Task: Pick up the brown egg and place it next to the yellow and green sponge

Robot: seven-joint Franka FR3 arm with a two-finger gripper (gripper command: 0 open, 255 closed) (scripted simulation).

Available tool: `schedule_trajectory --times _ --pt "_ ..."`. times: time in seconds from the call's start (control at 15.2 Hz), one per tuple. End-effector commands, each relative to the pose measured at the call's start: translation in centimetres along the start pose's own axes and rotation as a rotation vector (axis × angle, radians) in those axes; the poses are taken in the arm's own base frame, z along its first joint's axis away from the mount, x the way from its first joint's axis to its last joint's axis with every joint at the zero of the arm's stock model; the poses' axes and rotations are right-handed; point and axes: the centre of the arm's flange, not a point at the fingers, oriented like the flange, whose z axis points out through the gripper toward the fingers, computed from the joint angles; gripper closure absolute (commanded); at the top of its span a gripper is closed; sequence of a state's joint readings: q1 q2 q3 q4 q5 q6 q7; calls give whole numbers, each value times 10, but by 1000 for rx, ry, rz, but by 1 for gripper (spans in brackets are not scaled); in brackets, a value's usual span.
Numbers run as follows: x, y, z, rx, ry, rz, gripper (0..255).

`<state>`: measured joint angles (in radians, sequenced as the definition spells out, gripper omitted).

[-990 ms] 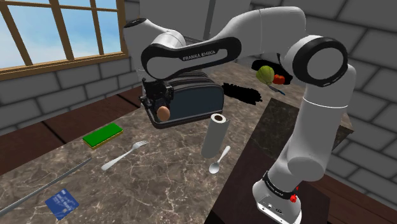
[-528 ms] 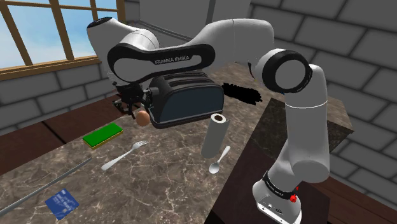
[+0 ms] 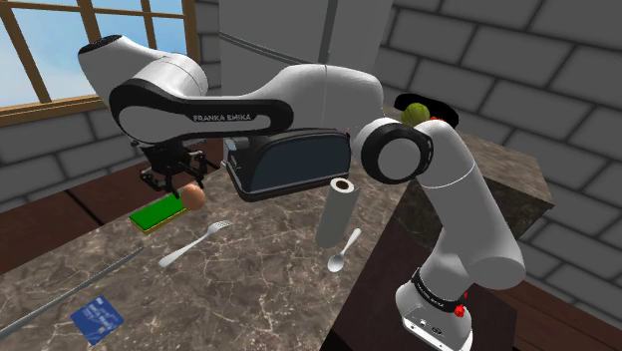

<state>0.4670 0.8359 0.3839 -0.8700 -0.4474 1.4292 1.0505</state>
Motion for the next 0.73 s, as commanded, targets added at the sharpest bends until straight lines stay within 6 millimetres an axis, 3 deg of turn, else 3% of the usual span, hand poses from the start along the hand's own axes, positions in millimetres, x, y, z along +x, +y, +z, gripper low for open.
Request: schedule_trajectory --times 0.0,0.66 --pt "0 -4 9 0 0 1 255" --pt "-1 -19 60 0 0 1 255"
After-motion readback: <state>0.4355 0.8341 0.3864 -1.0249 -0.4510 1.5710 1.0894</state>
